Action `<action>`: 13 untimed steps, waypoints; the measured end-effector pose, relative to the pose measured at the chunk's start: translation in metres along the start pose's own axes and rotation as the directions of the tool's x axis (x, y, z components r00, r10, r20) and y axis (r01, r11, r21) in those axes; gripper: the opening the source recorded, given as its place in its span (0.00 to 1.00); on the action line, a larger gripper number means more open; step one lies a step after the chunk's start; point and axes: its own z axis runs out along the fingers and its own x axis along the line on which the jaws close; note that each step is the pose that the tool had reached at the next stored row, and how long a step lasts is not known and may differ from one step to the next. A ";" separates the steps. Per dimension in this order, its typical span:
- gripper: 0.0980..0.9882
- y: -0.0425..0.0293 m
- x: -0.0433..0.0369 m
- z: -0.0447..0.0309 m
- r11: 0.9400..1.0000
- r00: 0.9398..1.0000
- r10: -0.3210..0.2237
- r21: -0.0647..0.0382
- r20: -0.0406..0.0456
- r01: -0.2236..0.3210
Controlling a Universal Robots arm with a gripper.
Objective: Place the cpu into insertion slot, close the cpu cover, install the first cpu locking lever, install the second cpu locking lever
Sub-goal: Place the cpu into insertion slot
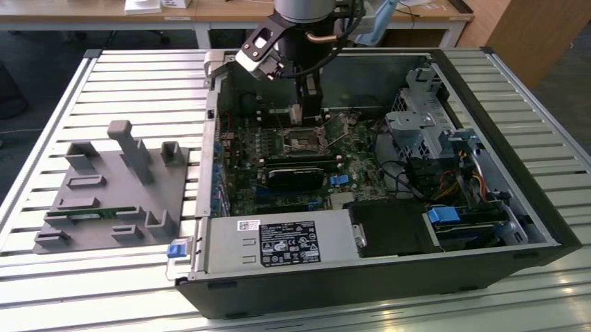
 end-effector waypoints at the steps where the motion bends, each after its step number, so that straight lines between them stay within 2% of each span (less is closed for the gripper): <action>1: 0.50 0.0000 0.0000 0.0004 1.000 1.000 0.000 0.000 0.000 0.000; 13: 0.50 -0.0004 -0.0001 0.0043 1.000 1.000 0.000 0.000 0.000 0.000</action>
